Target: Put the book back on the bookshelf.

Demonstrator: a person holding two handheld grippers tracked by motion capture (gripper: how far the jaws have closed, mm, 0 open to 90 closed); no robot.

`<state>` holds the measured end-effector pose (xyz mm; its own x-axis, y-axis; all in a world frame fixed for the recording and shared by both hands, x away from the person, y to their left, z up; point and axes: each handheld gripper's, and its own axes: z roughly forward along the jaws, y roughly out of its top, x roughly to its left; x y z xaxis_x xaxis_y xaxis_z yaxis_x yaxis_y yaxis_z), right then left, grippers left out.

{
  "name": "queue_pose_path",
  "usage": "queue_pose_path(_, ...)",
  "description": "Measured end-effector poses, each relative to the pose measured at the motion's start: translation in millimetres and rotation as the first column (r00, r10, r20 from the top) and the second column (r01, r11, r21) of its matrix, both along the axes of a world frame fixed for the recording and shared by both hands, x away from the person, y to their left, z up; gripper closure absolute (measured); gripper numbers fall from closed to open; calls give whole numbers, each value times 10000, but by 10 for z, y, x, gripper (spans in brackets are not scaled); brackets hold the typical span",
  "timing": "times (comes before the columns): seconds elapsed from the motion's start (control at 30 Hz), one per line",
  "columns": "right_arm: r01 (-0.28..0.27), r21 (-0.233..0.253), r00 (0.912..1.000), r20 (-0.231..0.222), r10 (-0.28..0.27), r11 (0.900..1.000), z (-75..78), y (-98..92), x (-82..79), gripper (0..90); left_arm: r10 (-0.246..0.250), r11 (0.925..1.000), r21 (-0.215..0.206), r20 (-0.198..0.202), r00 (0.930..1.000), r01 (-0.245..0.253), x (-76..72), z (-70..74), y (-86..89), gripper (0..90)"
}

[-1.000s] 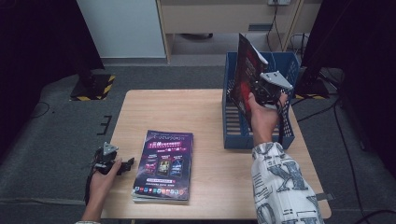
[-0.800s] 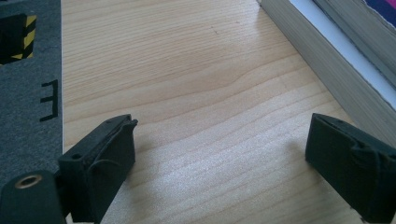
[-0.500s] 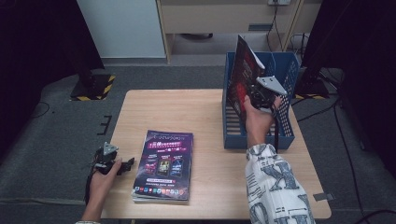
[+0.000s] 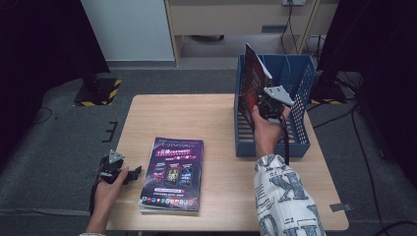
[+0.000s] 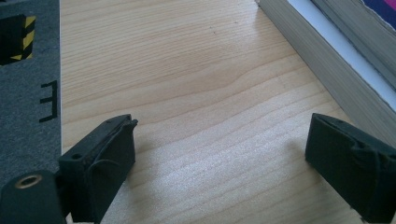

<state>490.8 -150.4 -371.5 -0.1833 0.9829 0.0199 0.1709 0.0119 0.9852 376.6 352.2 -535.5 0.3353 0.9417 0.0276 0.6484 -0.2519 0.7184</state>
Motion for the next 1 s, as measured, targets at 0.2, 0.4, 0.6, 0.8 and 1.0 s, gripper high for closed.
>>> queue_pose_path(0.2, 21, -99, 9998, -194, -23, 9999, -128, 13, 18, 869, -29, 10000, 6, 4, 10000, 29, 1, 0, 0, 76)
queue_pose_path(0.4, -57, -63, 9993, -357, 55, 10000, -230, 11, 19, 869, -58, 10000, 21, 15, 10000, 58, 4, 1, -7, 76)
queue_pose_path(0.6, -307, -100, 9976, -628, 300, 9995, -312, 41, 18, 869, -61, 10000, 12, 7, 10000, 61, 4, 1, -8, 76)
queue_pose_path(0.8, -474, 36, 9972, -585, 476, 9989, -355, 68, -4, 867, -49, 10000, 18, 6, 10000, 49, 5, 1, -11, 76)
queue_pose_path(1.0, -730, 251, 9951, -657, 745, 9970, -390, 52, -35, 846, -31, 10000, 5, 7, 10000, 31, 5, 1, -11, 76)
